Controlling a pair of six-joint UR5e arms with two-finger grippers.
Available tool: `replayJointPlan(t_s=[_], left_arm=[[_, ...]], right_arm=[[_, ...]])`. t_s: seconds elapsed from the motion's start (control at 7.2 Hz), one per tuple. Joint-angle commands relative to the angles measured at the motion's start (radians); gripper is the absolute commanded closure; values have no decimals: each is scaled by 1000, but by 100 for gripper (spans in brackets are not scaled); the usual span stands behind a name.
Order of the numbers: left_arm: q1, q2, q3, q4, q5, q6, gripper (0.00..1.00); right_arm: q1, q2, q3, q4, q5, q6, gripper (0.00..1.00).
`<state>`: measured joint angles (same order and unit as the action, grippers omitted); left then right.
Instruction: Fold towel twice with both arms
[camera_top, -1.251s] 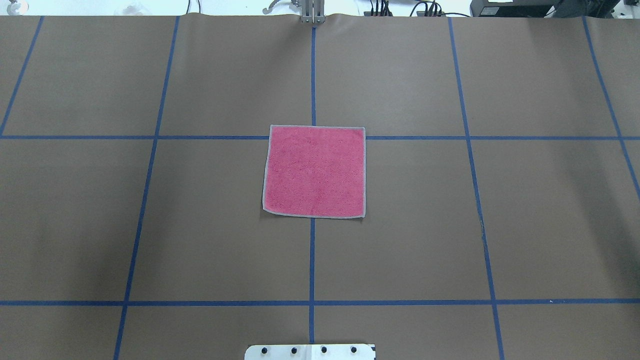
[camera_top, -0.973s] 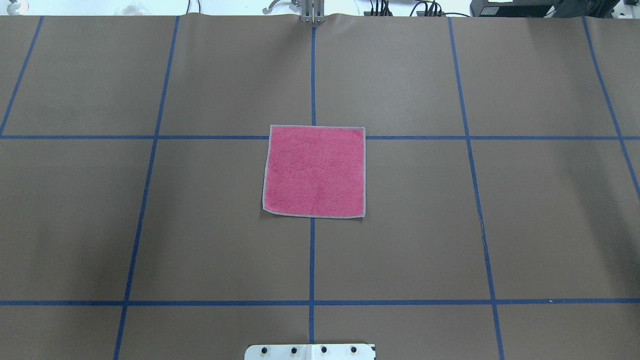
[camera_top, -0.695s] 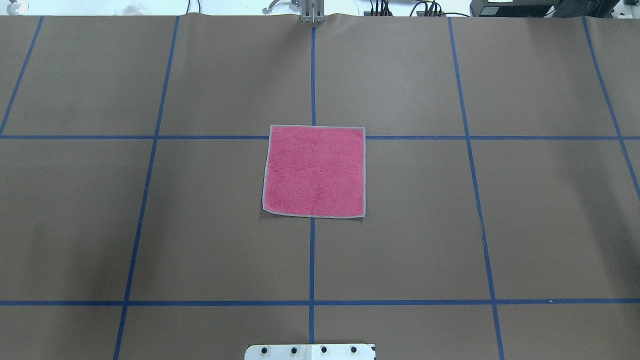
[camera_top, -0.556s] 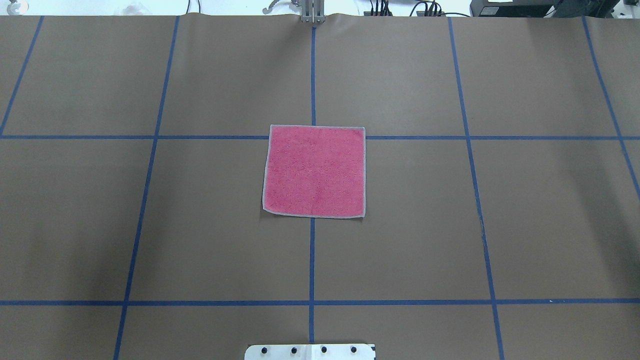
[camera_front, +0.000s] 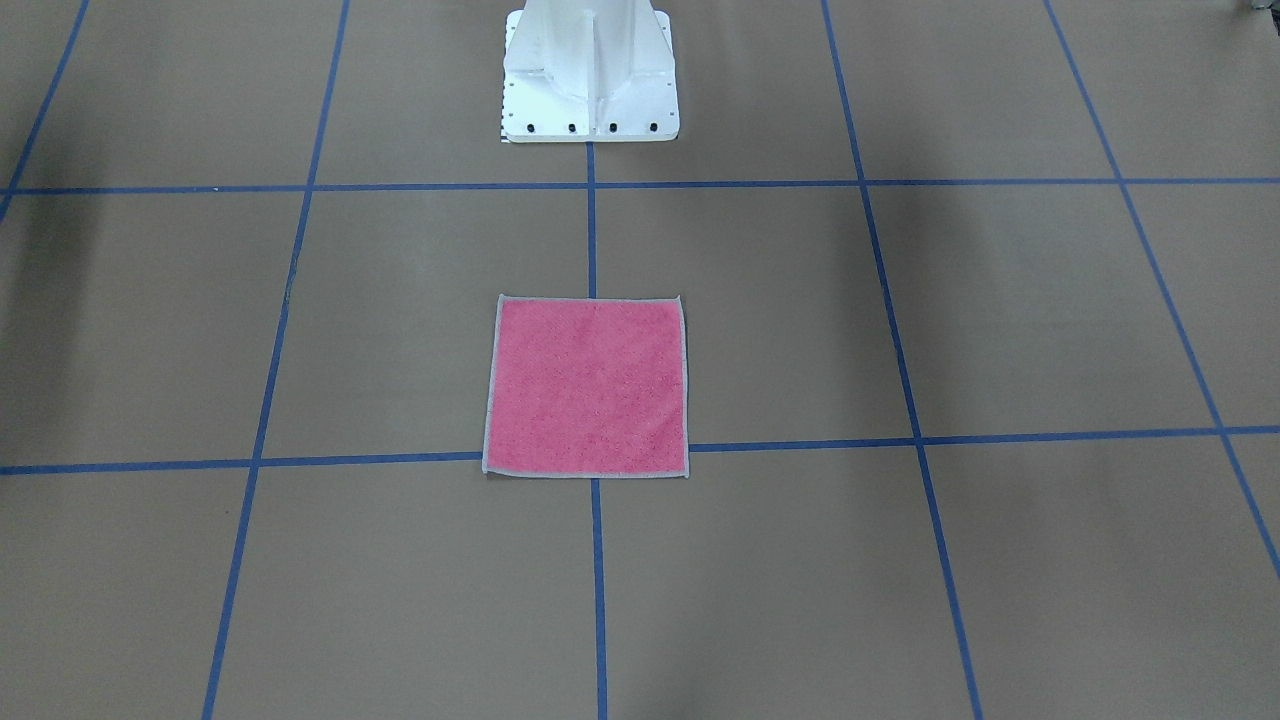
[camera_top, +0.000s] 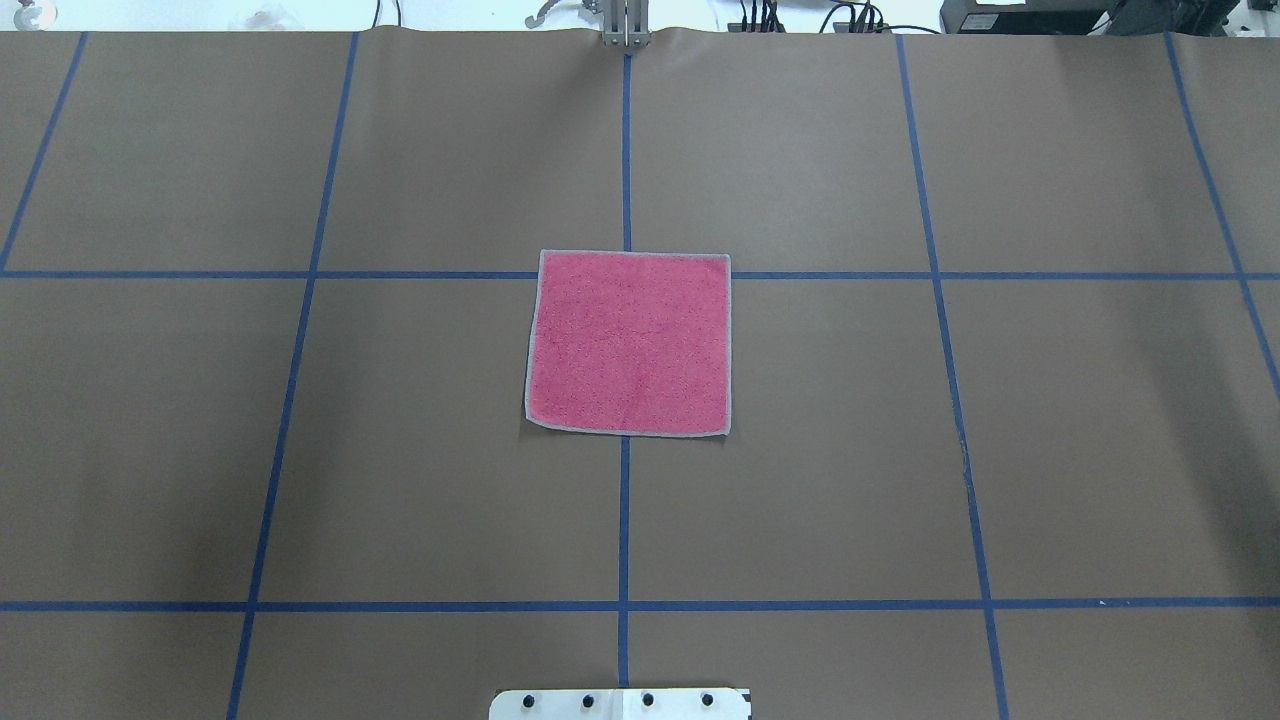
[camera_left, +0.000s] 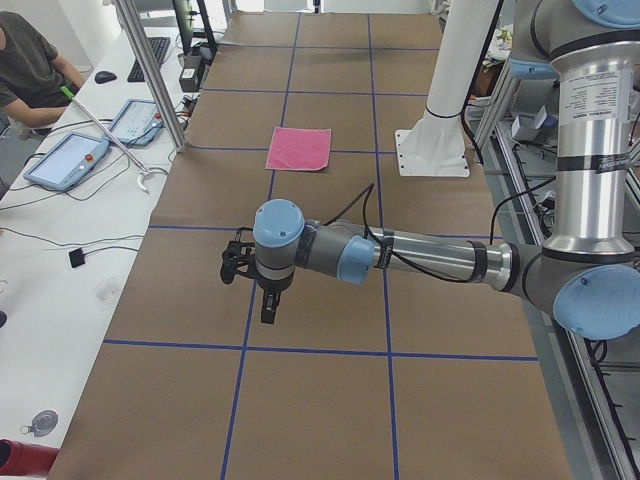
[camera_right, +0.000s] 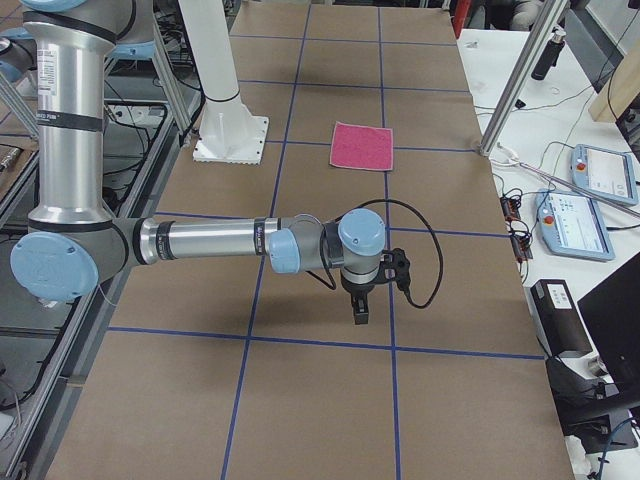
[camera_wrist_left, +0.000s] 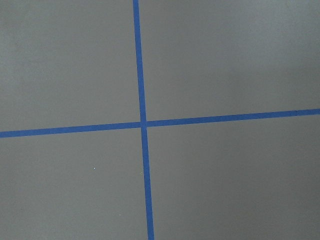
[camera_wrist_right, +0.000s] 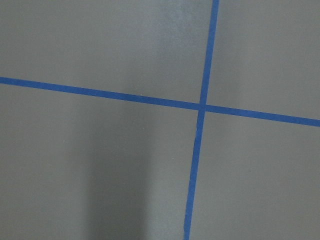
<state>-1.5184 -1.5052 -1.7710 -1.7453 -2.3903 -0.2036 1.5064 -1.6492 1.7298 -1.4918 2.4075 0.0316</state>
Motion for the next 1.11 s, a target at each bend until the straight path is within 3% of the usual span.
replayJointPlan(t_s=[0.0,0.14,0.42,0.69,0.97], left_arm=[[117,-1,-53,-116,0,-251,0],[191,-19,-71,-199,6,-415,0],[302,-131,-114,-207,13,-635,0],[319,-214,-143,-206,2,-645,0],[317,-205,-226,-207,-13,-642,0]], right_arm=[[-26,8,10,2,50,52,0],[-81,12,34,40,47,168,0],[-148,14,37,175,48,395,0],[-183,14,37,241,48,464,0],[-186,14,40,243,41,464,0]])
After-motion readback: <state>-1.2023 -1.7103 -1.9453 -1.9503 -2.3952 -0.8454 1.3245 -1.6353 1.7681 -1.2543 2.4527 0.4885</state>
